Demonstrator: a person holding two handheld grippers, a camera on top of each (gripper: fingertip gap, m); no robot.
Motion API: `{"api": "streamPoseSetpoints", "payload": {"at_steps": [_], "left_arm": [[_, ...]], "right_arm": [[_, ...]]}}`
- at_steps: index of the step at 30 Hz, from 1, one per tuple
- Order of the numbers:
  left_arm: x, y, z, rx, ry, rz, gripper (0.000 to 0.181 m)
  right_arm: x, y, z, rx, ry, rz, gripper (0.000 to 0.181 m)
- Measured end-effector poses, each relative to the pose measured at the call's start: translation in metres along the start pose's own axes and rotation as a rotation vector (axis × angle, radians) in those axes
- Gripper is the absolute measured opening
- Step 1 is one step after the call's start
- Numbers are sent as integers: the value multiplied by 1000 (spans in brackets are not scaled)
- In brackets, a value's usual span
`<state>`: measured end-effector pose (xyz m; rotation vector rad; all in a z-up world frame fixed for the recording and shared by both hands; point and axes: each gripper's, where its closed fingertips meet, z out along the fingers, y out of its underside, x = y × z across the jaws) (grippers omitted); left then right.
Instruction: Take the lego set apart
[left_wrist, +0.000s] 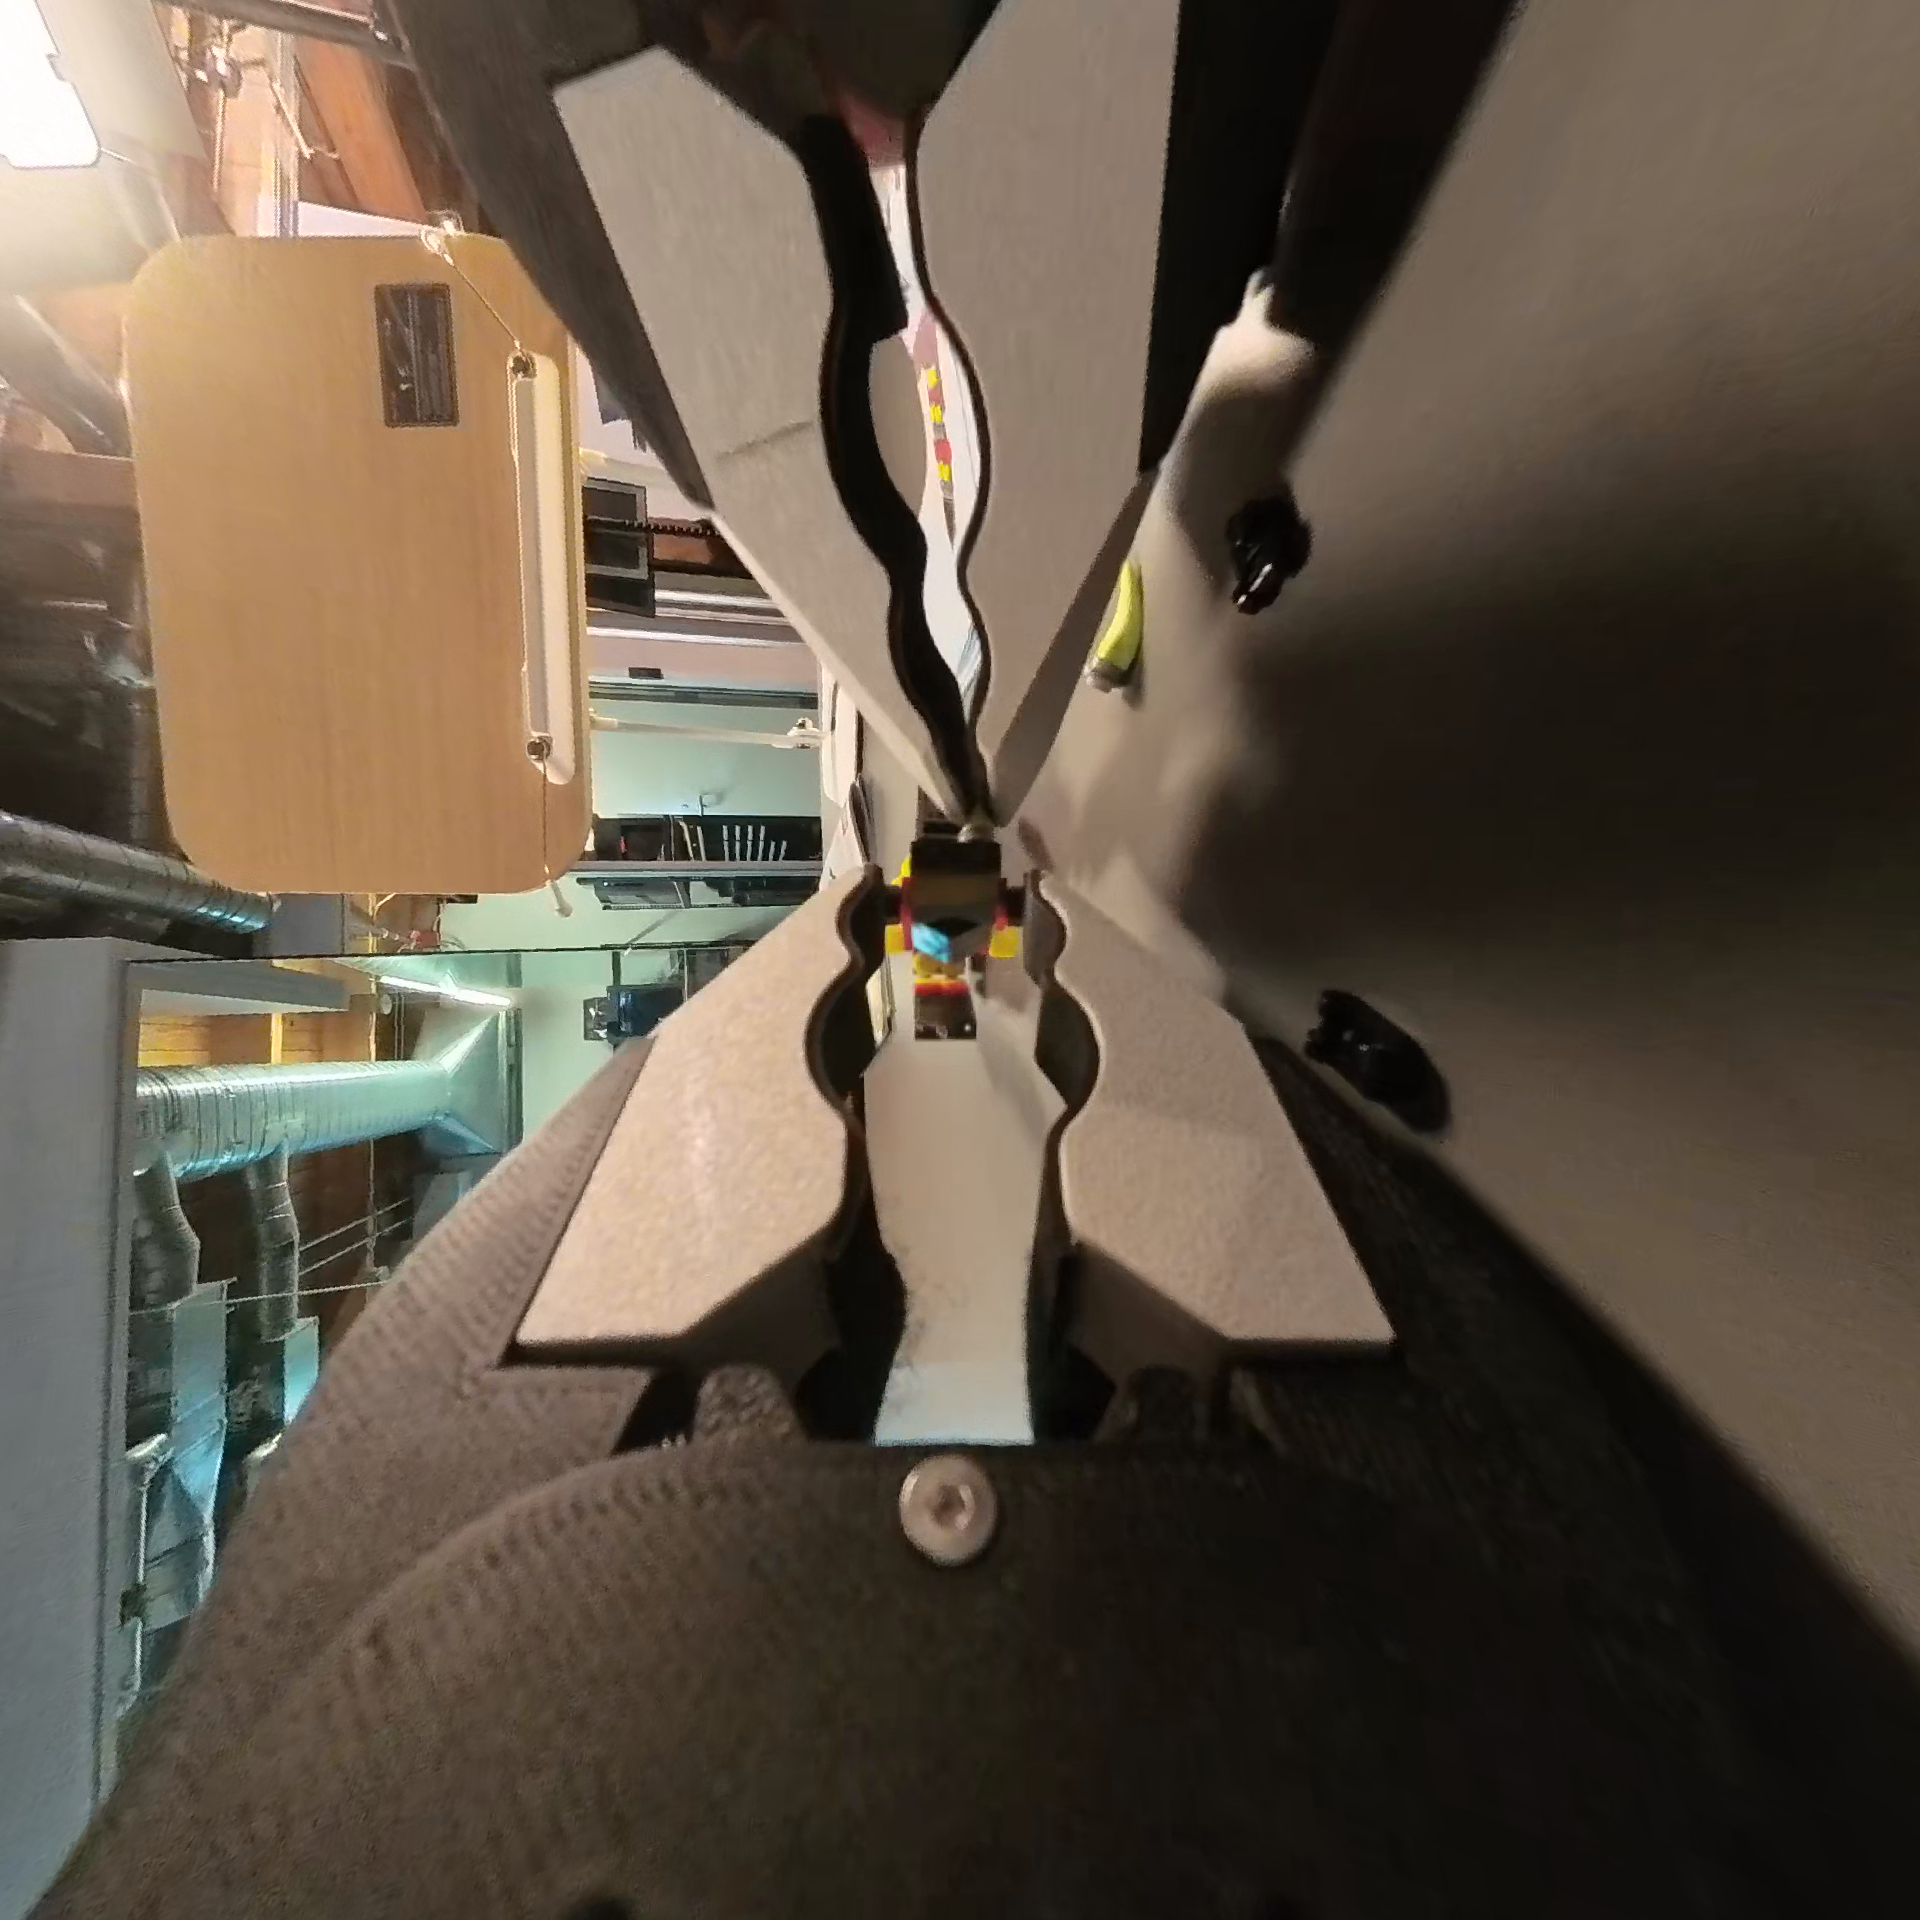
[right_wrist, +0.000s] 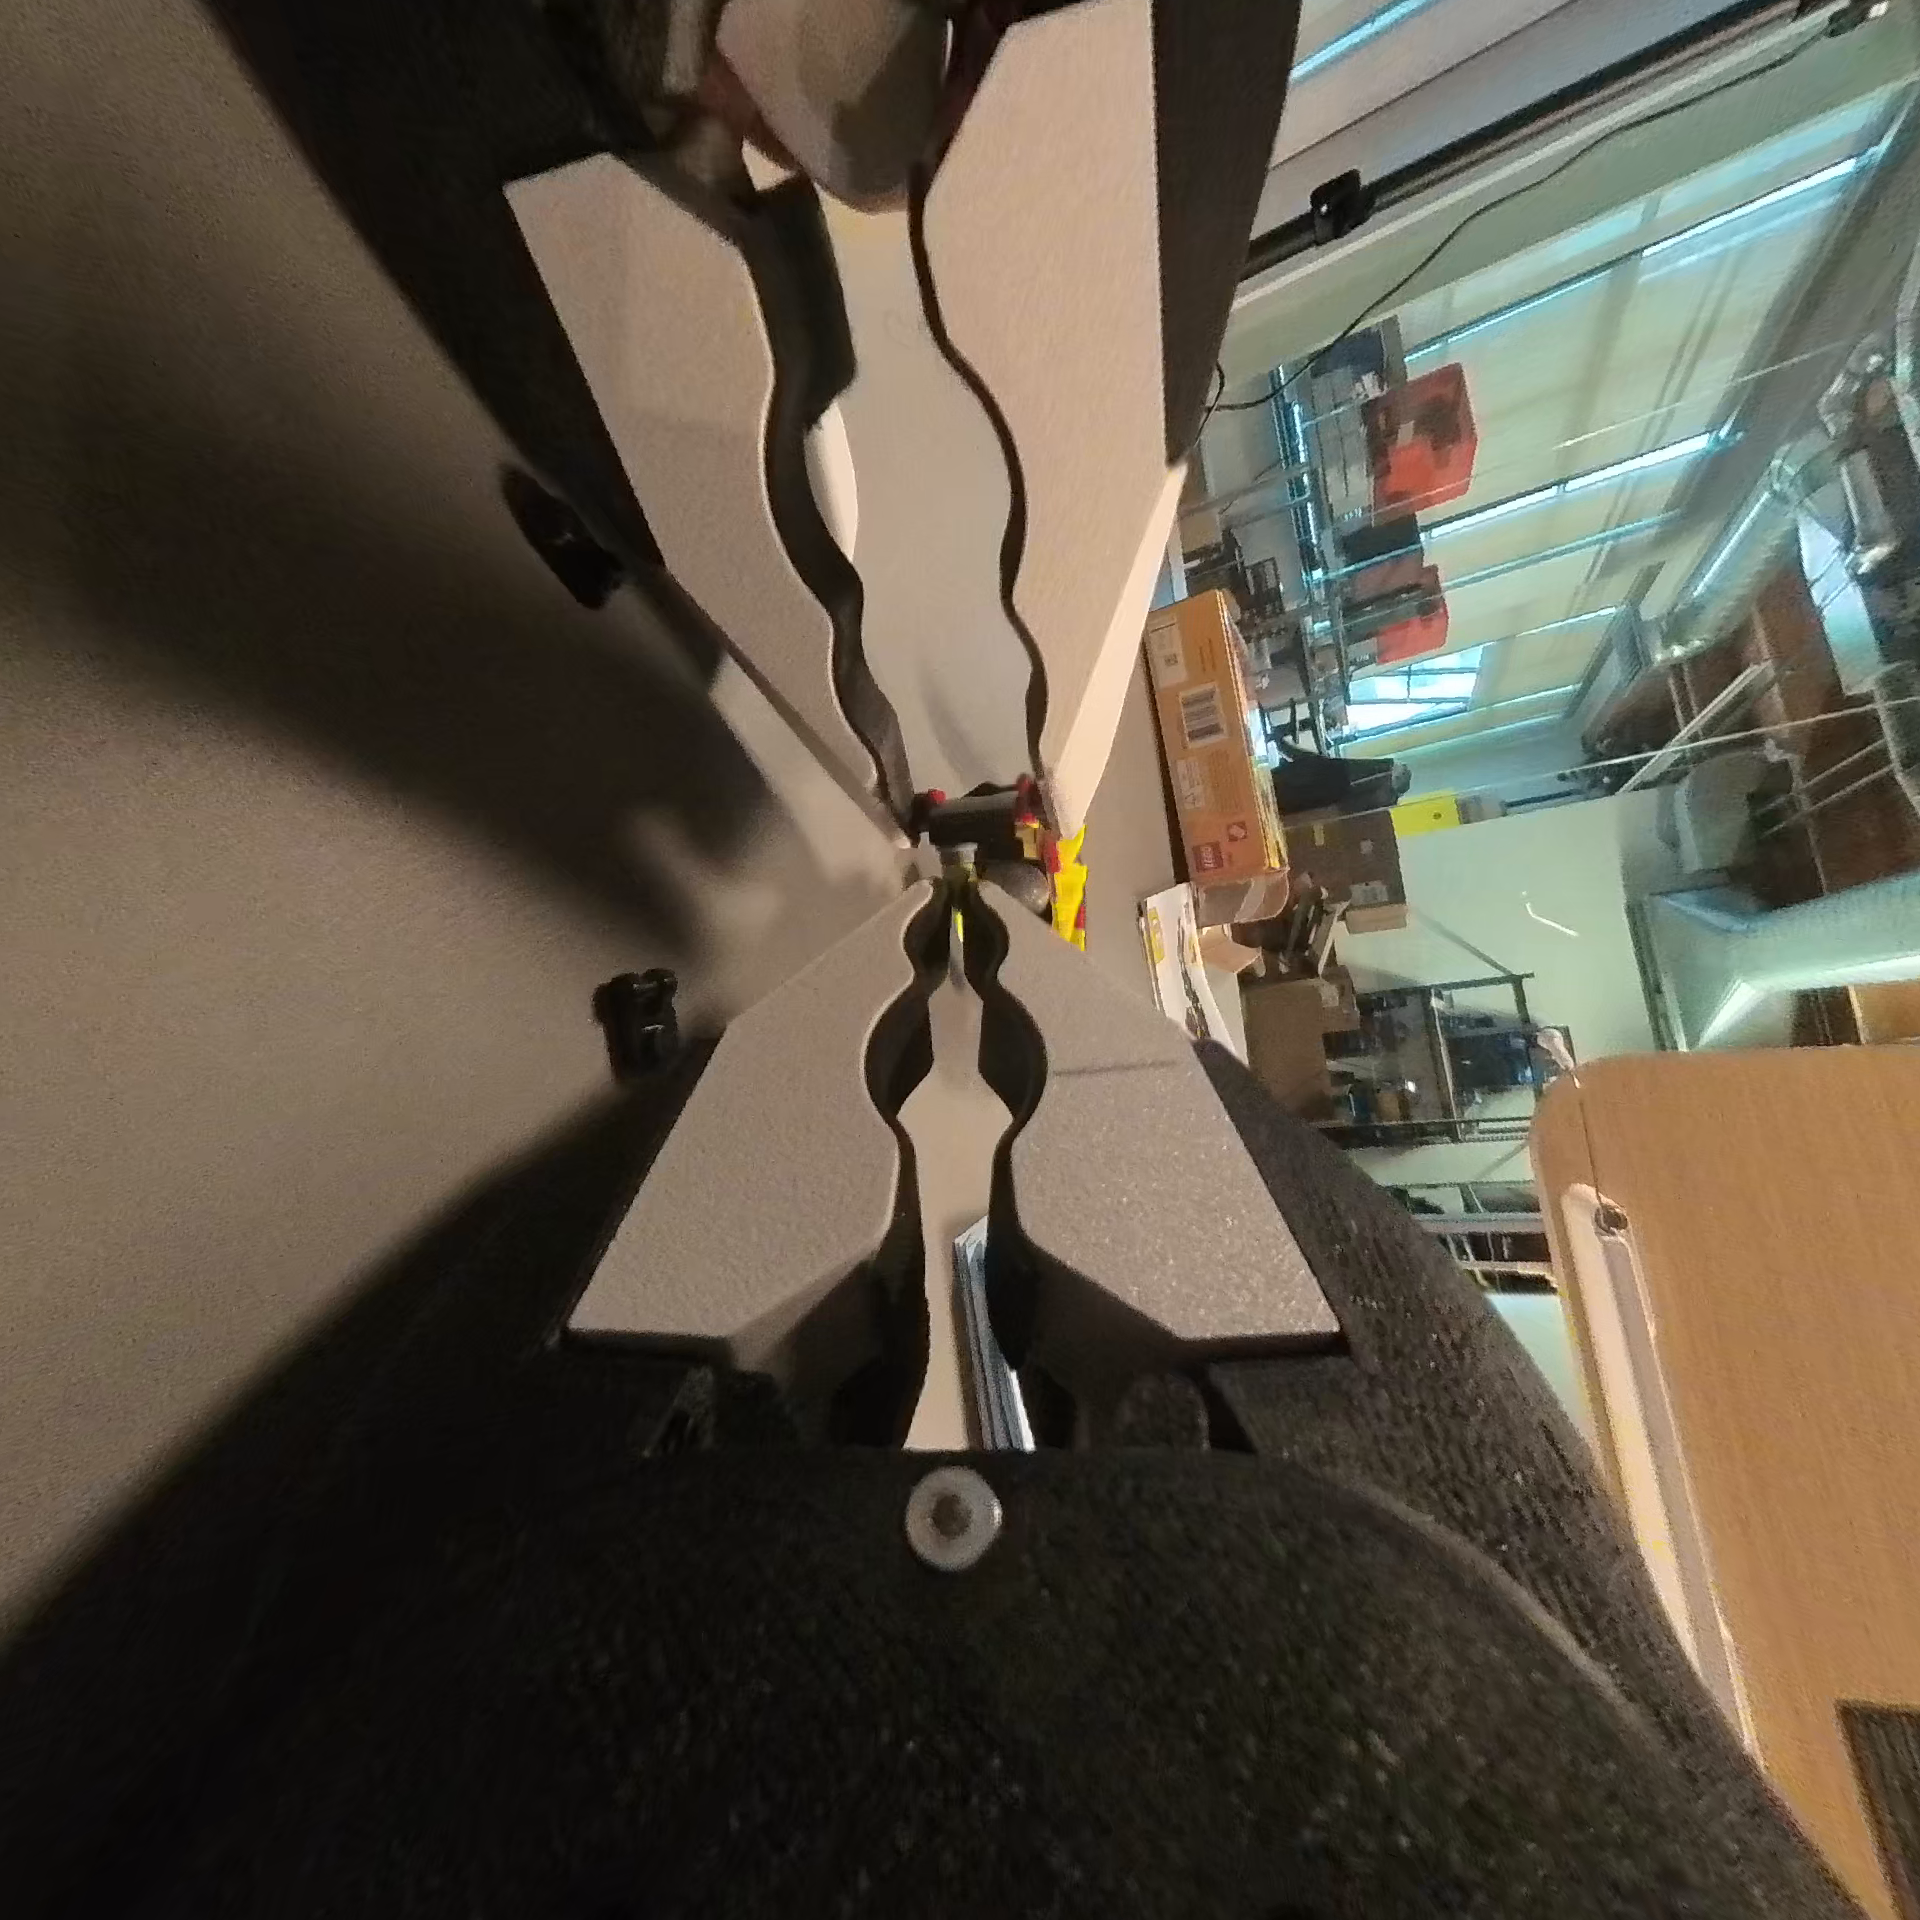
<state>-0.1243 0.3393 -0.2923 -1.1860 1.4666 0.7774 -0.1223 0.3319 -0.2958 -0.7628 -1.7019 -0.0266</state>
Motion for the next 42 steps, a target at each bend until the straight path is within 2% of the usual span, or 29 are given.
{"api": "streamPoseSetpoints", "payload": {"at_steps": [6, 10, 14, 17, 22, 25, 27, 32, 35, 38, 42], "left_arm": [[-1, 2, 1, -18, -16, 14, 26], [-8, 3, -1, 3, -47, -35, 26], [-13, 10, -2, -13, -70, -57, 26], [-14, 16, -2, -40, -78, -51, 26], [-11, 19, -2, -43, -66, -12, 26], [-7, 18, -1, -34, -48, 15, 26], [-3, 17, -1, -22, -26, 39, 26], [4, 17, -2, 7, -12, 122, 26], [7, 15, -5, 40, 5, 133, 25], [6, 13, -8, 59, 8, 116, 41], [3, 24, -16, 54, 28, 63, 51]], "right_arm": [[1, 0, 1, -6, 15, 5, 0], [9, -2, 0, 56, 15, 151, 4], [20, 5, -6, 98, -16, 363, 30], [26, 19, -18, 96, -34, 450, 35], [12, 38, -44, 108, -329, 715, 31], [11, 29, -52, 175, -513, 958, 30], [4, 23, -48, 158, -585, 1025, 29], [-19, 24, -30, -14, -610, 928, 24], [-24, 24, -23, -48, -612, 867, 24], [-25, 22, -20, -52, -626, 868, 23], [-24, 23, -18, -59, -617, 864, 15]]}}
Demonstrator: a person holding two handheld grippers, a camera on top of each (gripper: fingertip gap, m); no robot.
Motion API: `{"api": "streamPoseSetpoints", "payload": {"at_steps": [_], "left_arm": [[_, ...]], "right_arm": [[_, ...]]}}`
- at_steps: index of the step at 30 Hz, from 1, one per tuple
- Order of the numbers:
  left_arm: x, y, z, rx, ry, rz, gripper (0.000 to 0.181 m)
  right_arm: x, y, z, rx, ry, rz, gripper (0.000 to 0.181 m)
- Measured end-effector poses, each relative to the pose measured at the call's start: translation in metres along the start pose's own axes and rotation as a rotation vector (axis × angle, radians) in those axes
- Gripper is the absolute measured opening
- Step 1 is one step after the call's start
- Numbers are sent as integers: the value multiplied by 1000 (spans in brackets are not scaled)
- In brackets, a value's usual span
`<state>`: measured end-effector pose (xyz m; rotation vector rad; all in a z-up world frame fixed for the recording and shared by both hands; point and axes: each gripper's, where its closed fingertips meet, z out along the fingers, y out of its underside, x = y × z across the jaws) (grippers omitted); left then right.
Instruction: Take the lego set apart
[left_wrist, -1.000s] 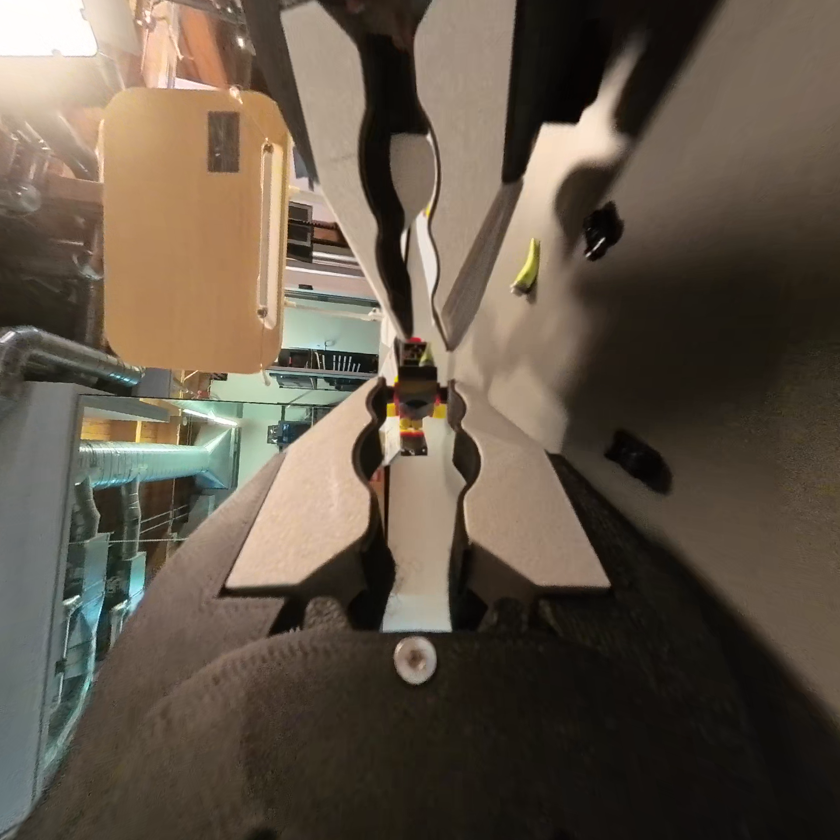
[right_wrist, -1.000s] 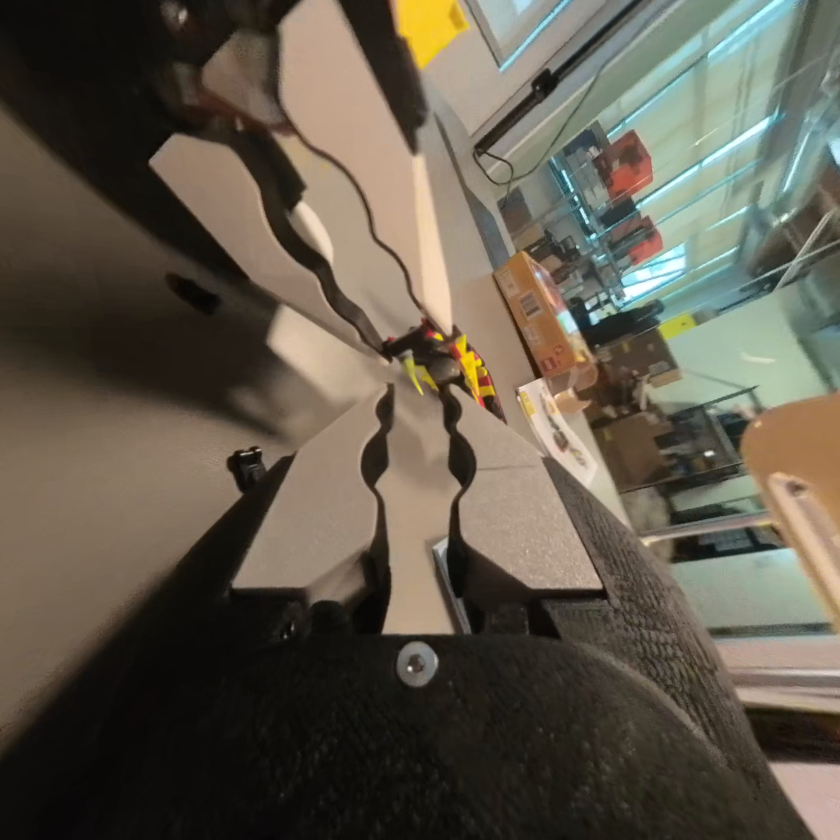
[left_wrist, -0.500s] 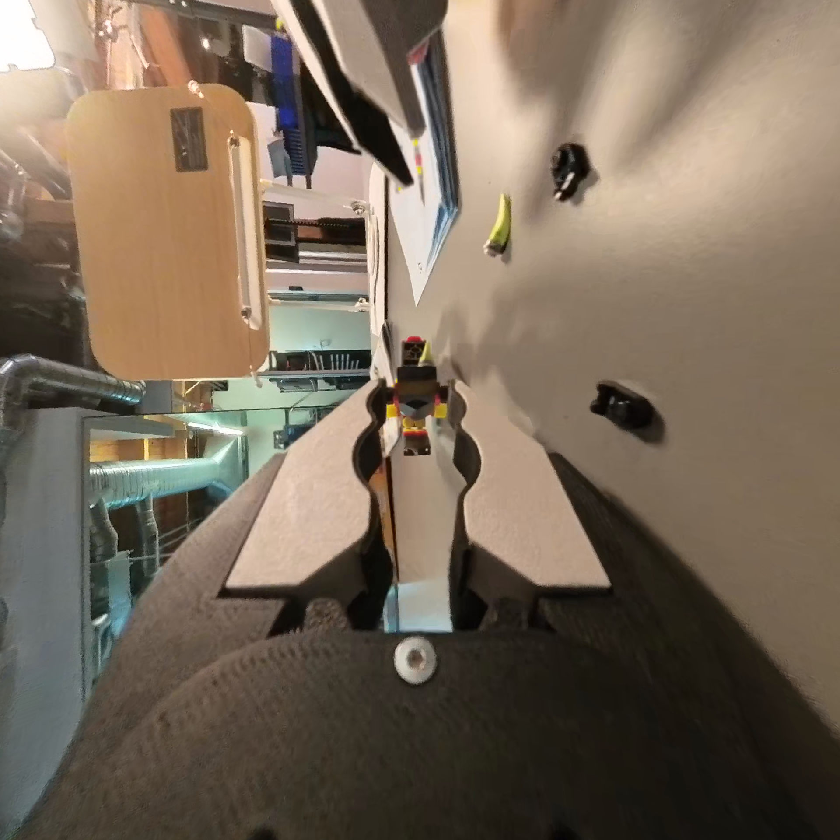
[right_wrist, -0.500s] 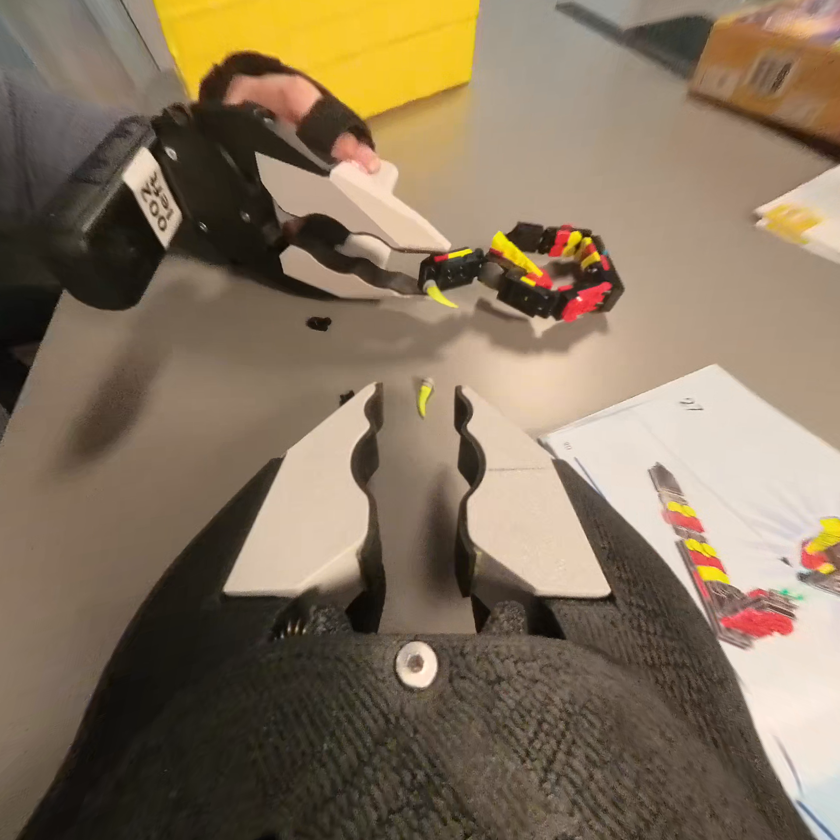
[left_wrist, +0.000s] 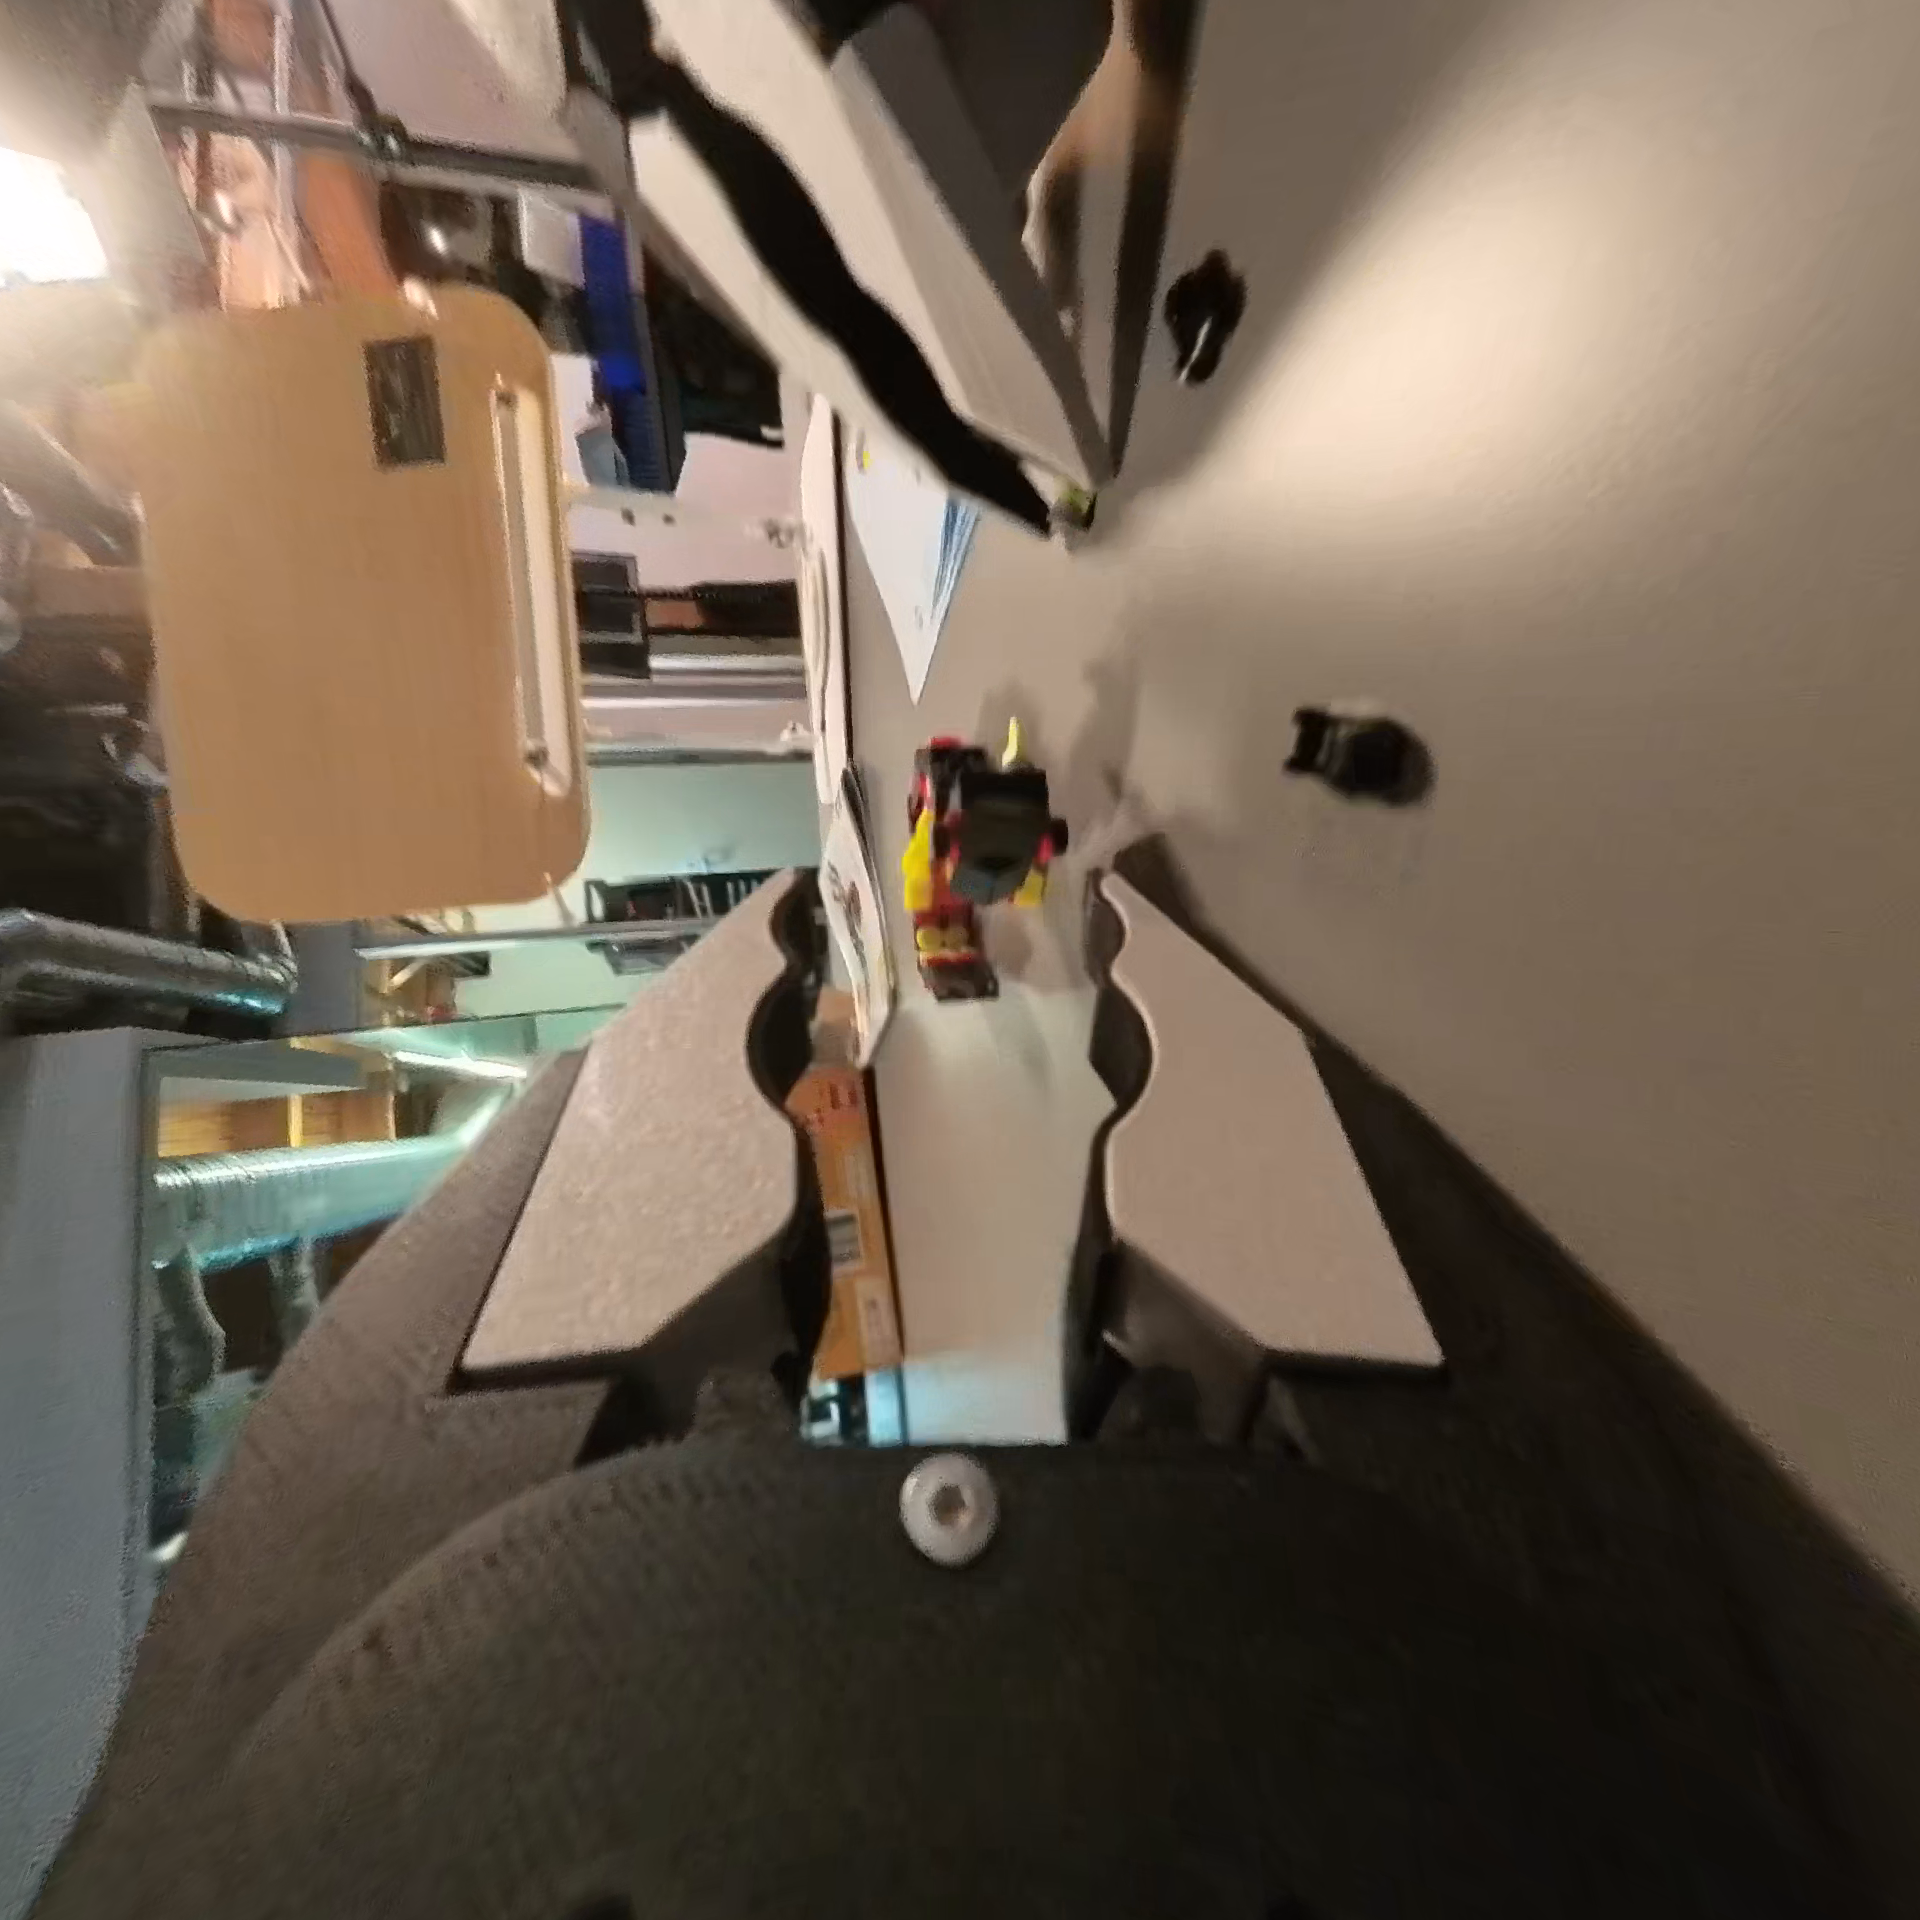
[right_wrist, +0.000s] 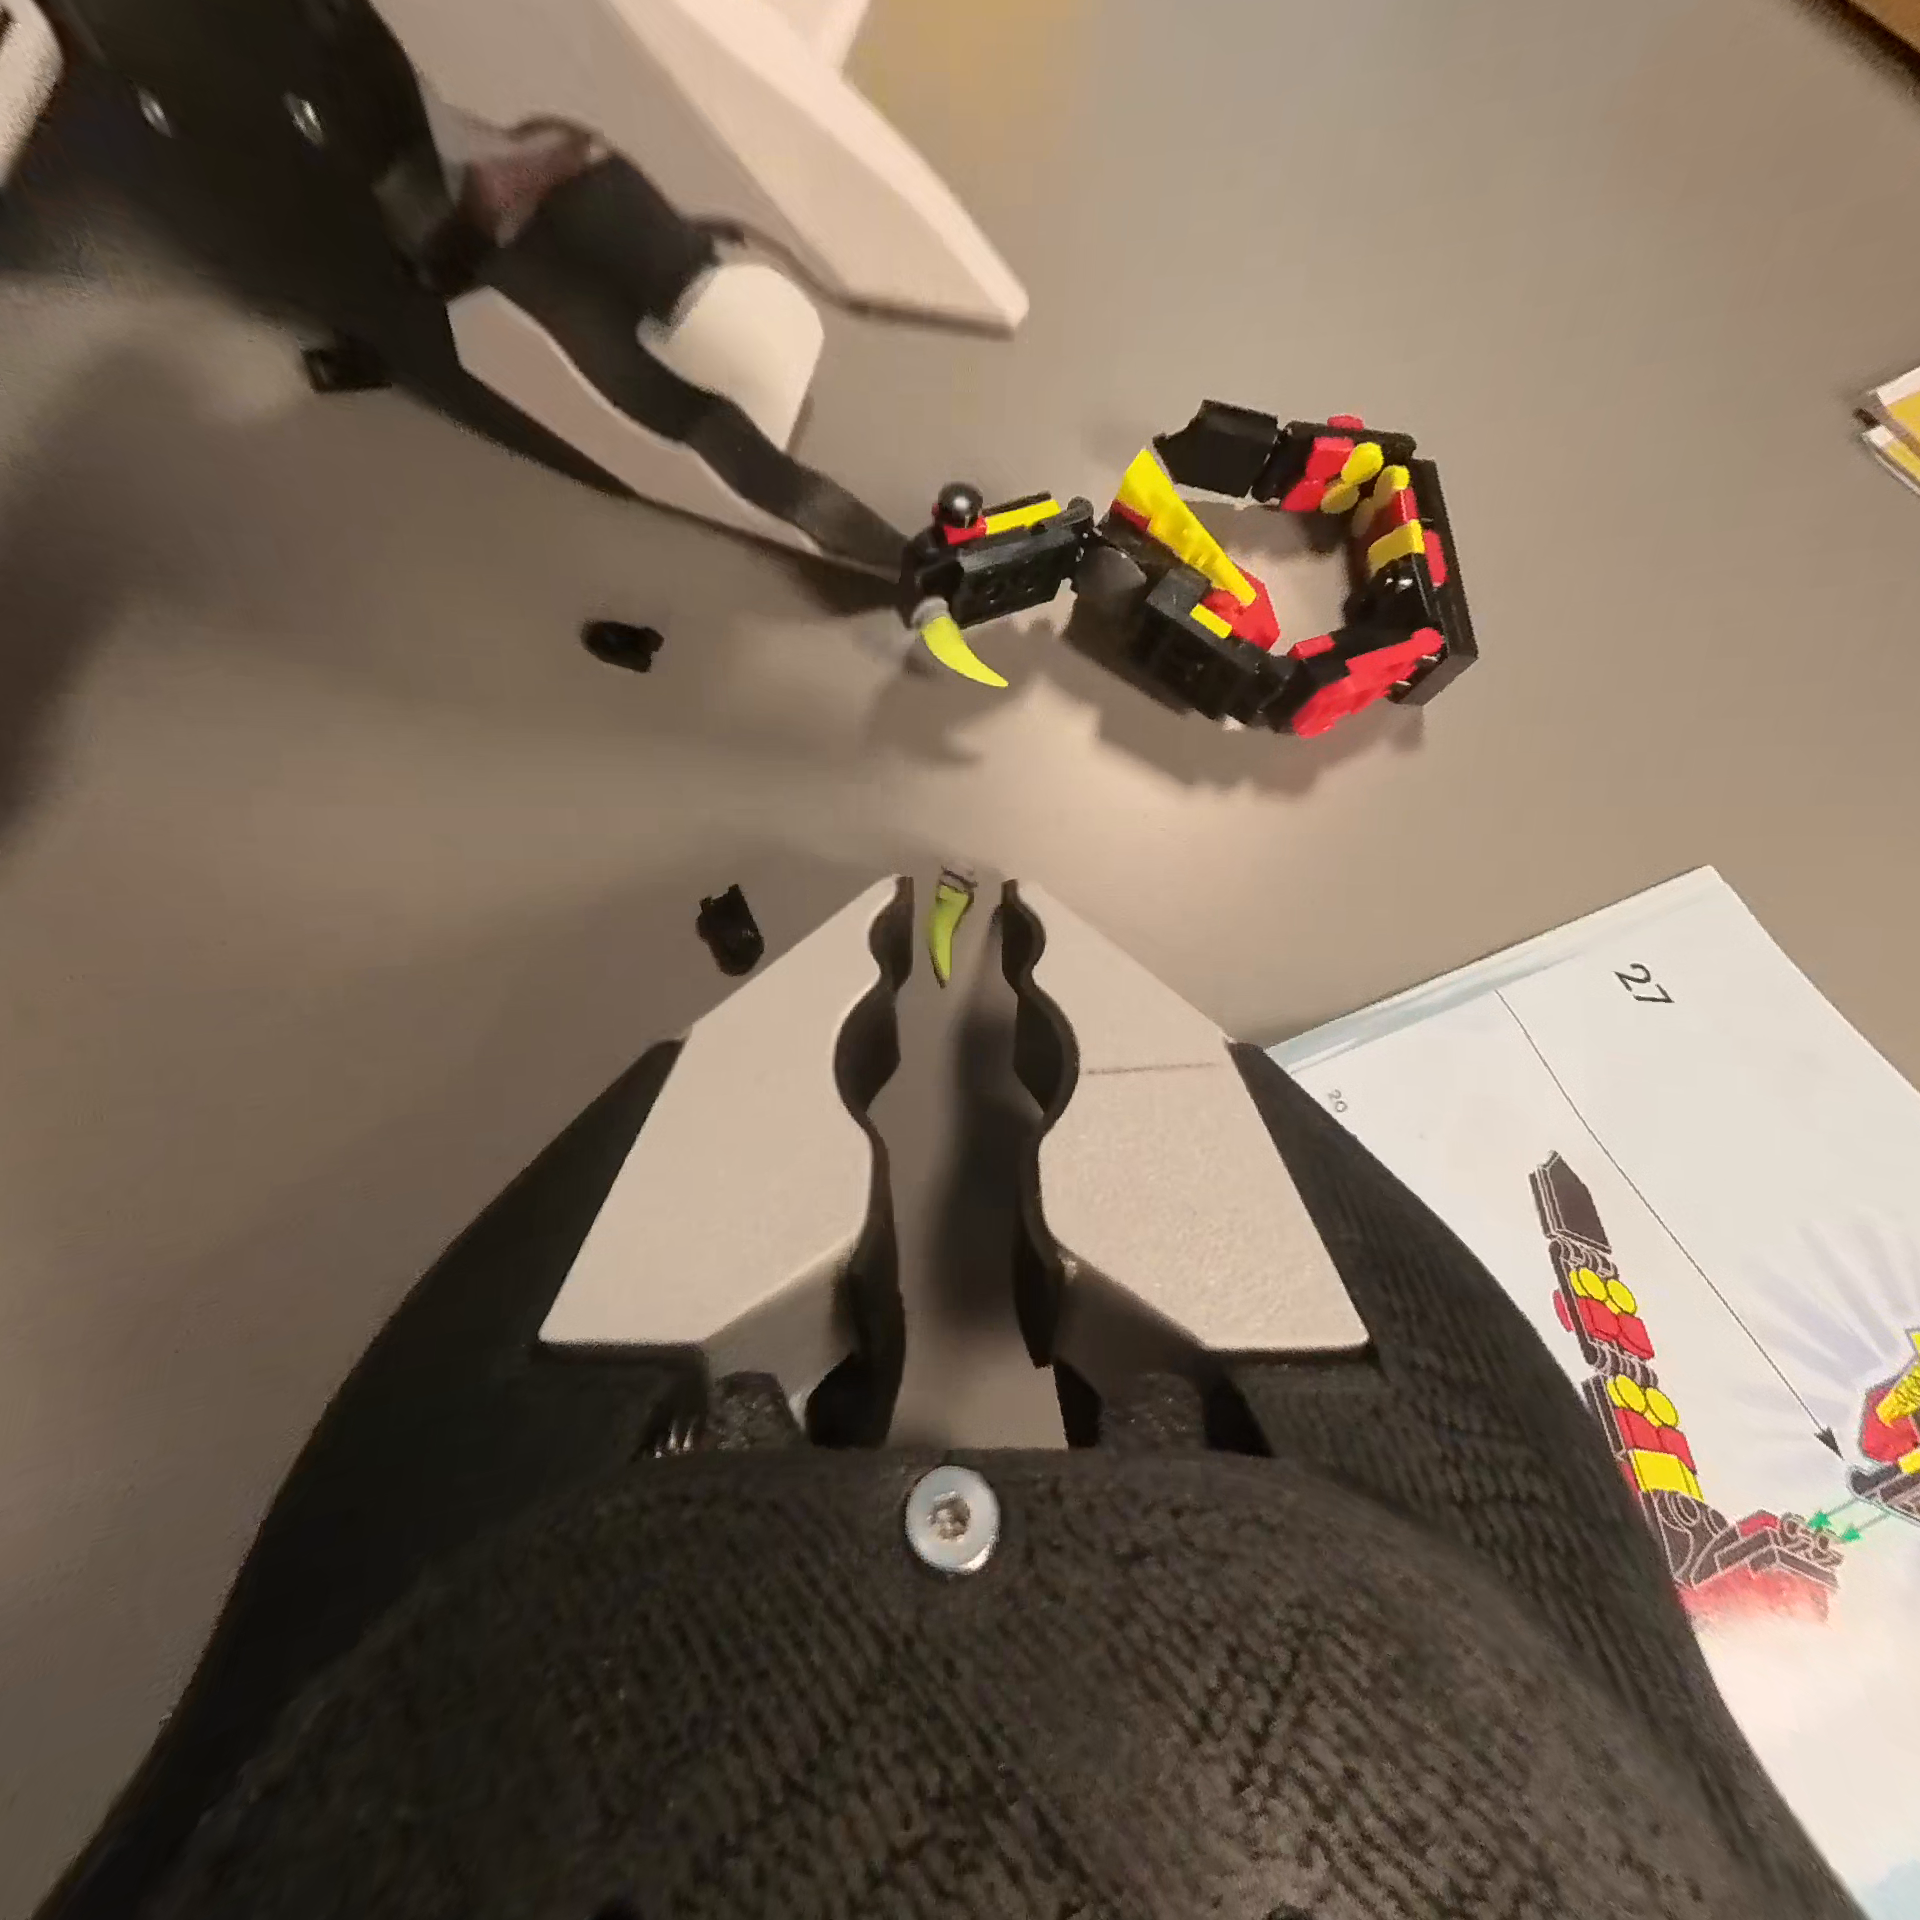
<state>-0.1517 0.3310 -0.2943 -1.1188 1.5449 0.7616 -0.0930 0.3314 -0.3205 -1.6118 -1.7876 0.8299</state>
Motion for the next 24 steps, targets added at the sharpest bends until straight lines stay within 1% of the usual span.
{"api": "streamPoseSetpoints", "payload": {"at_steps": [2, 5, 7, 9, 12, 18, 24], "left_arm": [[-2, 12, -7, -25, 5, -43, 54], [-10, 24, -20, -49, -15, -102, 54], [-16, 20, -26, -27, -15, -178, 53], [-20, 10, -29, 16, -8, -269, 53], [-22, 1, -31, 46, 6, -346, 53], [-21, 5, -30, 47, 13, -420, 52], [-18, 9, -27, 80, 42, -563, 53]], "right_arm": [[0, 0, 0, -2, 0, -2, 11], [-2, 2, -2, -3, -1, -8, 4], [-5, 2, -2, -1, -23, -26, 2], [-7, 2, -3, 0, -30, -53, 1], [-9, 2, -3, 2, -22, -83, 1], [-9, 2, -4, 4, 3, -116, 1], [-6, 3, -5, 7, 62, -165, 1]]}}
